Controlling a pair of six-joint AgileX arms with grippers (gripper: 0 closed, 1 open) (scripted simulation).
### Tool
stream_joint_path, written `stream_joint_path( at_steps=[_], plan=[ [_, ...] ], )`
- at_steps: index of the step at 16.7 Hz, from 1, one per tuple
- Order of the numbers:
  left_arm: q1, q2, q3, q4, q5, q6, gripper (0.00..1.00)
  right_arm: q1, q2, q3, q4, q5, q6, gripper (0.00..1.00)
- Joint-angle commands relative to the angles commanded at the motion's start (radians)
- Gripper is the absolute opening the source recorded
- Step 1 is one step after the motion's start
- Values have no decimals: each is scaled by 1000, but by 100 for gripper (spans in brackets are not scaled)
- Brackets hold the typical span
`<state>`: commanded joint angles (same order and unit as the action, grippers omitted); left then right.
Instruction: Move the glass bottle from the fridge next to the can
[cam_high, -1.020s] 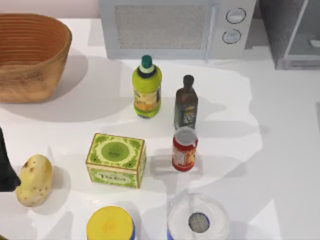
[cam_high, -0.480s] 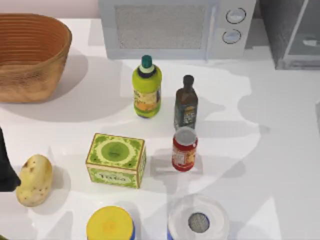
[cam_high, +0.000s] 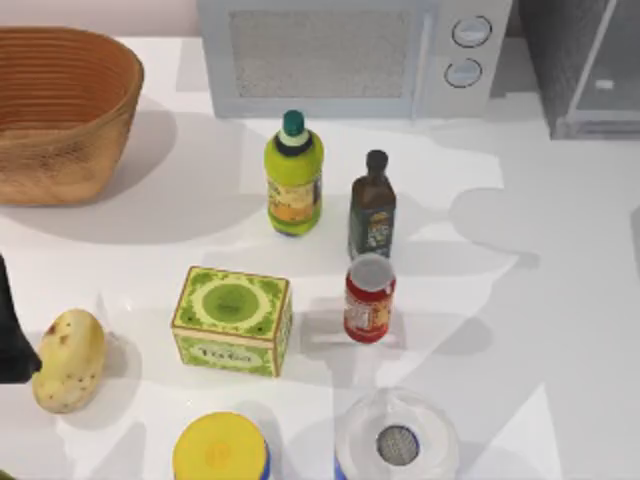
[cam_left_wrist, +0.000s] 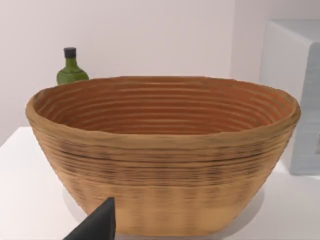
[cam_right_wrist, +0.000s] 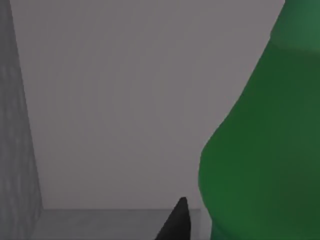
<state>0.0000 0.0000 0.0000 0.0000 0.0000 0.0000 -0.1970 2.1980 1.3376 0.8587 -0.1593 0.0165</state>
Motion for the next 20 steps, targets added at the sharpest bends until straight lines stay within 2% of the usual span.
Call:
stream_joint_path(
  at_steps=[4, 12, 20],
  plan=[
    [0, 0, 0, 0, 0, 0, 100, -13, -76, -111, 45, -16, 1, 0],
    [0, 0, 0, 0, 0, 0, 100, -63, -354, -579, 207, -70, 2, 0],
    [0, 0, 0, 0, 0, 0, 100, -65, -397, -637, 235, -76, 4, 0]
  ],
)
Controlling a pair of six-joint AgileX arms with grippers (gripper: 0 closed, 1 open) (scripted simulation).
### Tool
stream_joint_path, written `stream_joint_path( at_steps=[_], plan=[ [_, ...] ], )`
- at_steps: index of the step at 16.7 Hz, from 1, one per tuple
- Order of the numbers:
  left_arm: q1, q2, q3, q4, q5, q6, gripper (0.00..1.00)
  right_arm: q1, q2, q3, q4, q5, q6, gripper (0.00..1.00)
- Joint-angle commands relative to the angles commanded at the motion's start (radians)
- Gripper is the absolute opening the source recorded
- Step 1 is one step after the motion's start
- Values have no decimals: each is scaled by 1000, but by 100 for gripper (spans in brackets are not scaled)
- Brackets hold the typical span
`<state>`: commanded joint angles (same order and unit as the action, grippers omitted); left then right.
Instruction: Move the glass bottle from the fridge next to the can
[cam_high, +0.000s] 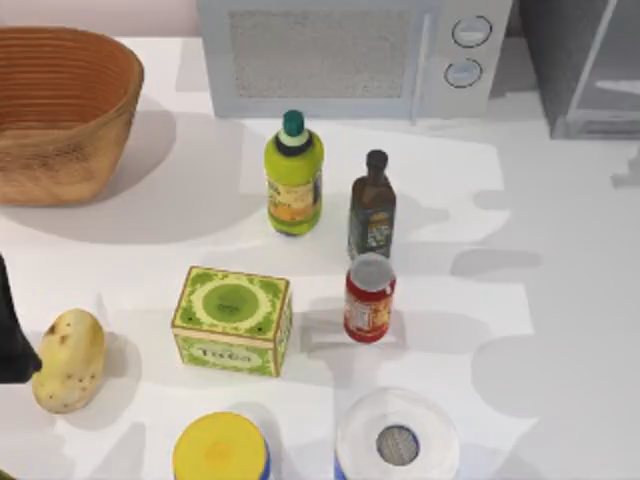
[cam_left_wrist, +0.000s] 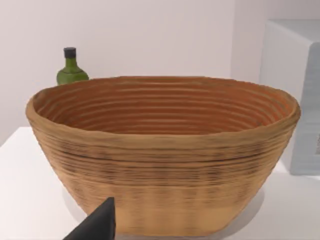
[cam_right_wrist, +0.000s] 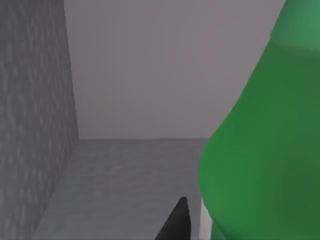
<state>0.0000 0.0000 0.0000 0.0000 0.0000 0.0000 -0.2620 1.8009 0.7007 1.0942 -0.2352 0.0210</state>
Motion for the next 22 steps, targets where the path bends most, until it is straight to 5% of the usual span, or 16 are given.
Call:
stream_joint_path(
  at_steps=[5, 15, 22],
  plan=[
    [0, 0, 0, 0, 0, 0, 100, 156, 13, -72, 89, 162, 13, 0],
    [0, 0, 0, 0, 0, 0, 100, 868, -22, -423, 313, 823, 53, 0],
    [0, 0, 0, 0, 0, 0, 100, 947, -39, -477, 334, 901, 60, 0]
  ],
)
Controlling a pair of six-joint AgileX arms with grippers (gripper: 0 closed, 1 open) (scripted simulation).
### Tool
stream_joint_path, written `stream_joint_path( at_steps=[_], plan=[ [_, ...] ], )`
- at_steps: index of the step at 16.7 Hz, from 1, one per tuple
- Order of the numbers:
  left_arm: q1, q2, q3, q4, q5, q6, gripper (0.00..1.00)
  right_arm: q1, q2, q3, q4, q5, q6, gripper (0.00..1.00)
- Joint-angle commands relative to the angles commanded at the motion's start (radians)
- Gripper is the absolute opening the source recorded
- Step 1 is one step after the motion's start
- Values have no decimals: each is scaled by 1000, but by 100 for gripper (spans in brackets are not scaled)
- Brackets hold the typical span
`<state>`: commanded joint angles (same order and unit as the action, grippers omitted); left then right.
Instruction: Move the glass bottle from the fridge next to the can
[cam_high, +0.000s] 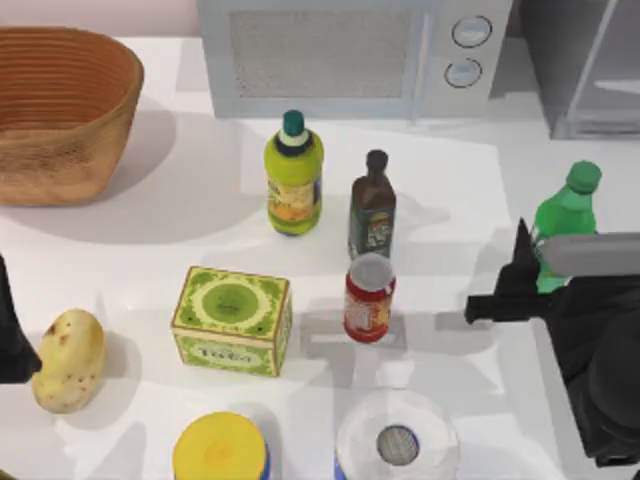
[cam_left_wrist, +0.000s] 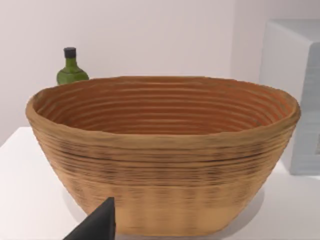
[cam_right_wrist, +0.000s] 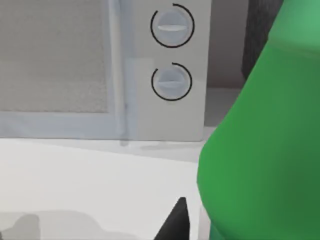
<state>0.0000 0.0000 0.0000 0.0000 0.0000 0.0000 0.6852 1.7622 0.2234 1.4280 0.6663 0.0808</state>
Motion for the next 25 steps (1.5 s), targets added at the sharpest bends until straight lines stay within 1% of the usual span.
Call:
stream_joint_path(
  at_steps=[7, 20, 21, 25],
  plan=[
    [0, 0, 0, 0, 0, 0, 100, 4, -6, -3, 3, 3, -2, 0],
    [0, 0, 0, 0, 0, 0, 100, 4, -6, -3, 3, 3, -2, 98],
    [0, 0, 0, 0, 0, 0, 100, 4, -6, -3, 3, 3, -2, 100],
    [0, 0, 0, 0, 0, 0, 100, 4, -6, -3, 3, 3, -2, 100]
  ],
)
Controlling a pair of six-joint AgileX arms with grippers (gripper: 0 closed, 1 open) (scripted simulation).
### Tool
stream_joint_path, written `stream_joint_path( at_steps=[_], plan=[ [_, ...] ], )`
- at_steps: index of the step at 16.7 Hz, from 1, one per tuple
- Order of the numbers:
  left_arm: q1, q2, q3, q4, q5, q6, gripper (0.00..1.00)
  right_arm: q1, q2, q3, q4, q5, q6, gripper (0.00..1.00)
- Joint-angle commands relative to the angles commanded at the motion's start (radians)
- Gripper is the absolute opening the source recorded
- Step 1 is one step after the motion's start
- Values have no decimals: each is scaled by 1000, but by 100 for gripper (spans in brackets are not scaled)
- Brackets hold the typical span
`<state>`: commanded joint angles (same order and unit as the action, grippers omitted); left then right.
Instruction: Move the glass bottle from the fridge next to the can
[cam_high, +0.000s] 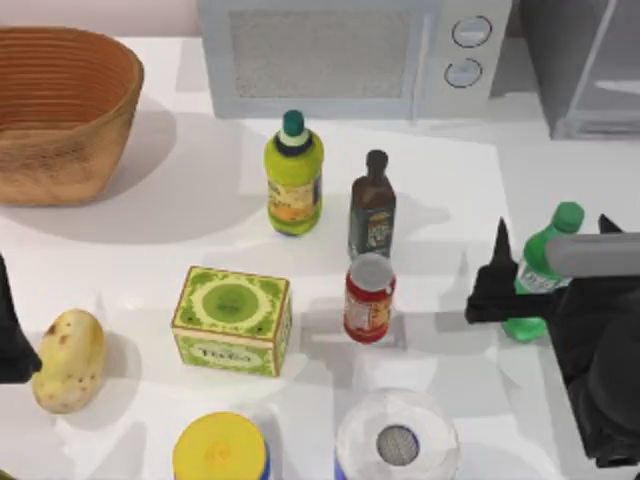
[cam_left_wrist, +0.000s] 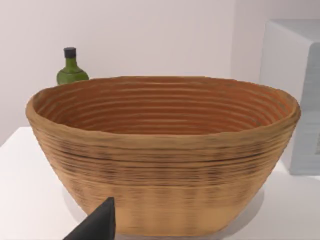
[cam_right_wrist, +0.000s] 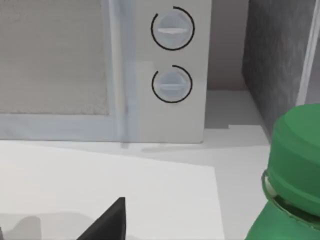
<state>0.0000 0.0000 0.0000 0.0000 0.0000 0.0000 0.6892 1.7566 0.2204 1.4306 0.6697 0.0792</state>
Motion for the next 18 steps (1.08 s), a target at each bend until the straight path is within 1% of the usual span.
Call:
stream_joint_path(
  at_steps=[5, 11, 16, 18],
  plan=[
    [0, 0, 0, 0, 0, 0, 100, 3, -2, -2, 1, 4, 1, 100],
    [0, 0, 0, 0, 0, 0, 100, 100, -57, -82, 13, 99, 15, 100],
    [0, 0, 0, 0, 0, 0, 100, 99, -55, -81, 13, 100, 15, 100],
    [0, 0, 0, 0, 0, 0, 100, 87, -86, -70, -16, 92, 16, 100]
  ],
)
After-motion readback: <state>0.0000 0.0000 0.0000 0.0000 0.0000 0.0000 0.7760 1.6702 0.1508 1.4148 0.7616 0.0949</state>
